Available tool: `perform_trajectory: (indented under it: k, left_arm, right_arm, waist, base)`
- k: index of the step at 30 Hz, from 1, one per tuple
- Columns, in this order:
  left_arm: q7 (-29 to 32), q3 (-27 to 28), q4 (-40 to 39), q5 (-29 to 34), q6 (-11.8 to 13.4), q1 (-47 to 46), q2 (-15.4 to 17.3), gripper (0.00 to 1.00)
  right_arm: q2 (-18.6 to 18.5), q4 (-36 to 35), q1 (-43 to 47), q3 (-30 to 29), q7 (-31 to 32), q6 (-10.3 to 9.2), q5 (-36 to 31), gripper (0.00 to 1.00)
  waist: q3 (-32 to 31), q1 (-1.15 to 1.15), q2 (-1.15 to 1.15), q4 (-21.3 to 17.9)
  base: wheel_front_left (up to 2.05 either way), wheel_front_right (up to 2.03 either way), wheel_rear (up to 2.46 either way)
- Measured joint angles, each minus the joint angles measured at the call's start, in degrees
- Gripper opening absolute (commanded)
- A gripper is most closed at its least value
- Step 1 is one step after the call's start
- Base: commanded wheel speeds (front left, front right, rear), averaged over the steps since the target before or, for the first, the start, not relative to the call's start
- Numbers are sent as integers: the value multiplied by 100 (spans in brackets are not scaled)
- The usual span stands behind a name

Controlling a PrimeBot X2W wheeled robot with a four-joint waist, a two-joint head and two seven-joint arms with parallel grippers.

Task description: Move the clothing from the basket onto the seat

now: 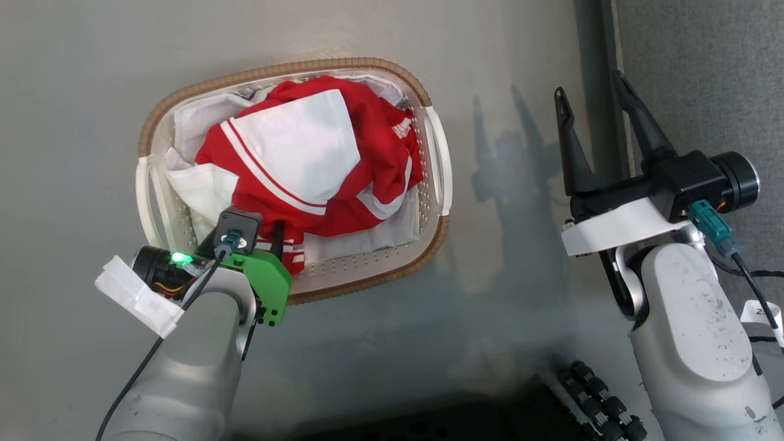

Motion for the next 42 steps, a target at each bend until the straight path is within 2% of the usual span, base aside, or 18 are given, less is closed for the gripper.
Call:
perform_trajectory:
  k: [3, 4, 5, 6, 13, 20, 42]
  left_arm:
    - [0, 64, 98, -74, 70, -82, -4, 100]
    - [0, 85, 148, -94, 77, -106, -8, 76]
    - [0, 78, 175, -118, 67, -113, -11, 44]
    - [0, 90, 165, -135, 63, -113, -11, 0]
    - [0, 166, -192, -237, 44, -9, -4, 0]
    - [1, 211, -784, -224, -25, 597, 83, 0]
    - [1, 687, -3444, -20, -266, 2573, -16, 0]
  right_arm:
    - [1, -26, -37, -3, 0, 0, -1, 100]
    - [0, -27, -41, -3, 0, 0, -1, 100]
    - [1, -24, -41, -2, 0, 0, -1, 100]
    - [1, -21, -41, -1, 0, 0, 0, 100]
    - [-1, 121, -24, -1, 0, -1, 20, 100]
    - [3, 415, 169, 113, 0, 0, 99, 100]
    - [3, 976, 1351, 168, 0, -1, 369, 100]
  waist:
    - [117, 0, 0, -41]
    - [147, 0, 0, -54]
    - [165, 0, 0, -70]
    - [172, 0, 0, -84]
    - [-15, 0, 0, -86]
    - [-513, 0, 0, -72]
    - [-2809, -1, 0, 262]
  base:
    - [0, 0, 0]
    - [0, 0, 0]
    - [0, 0, 0]
    - [0, 0, 0]
    - [0, 0, 0]
    - [0, 0, 0]
    - [0, 0, 0]
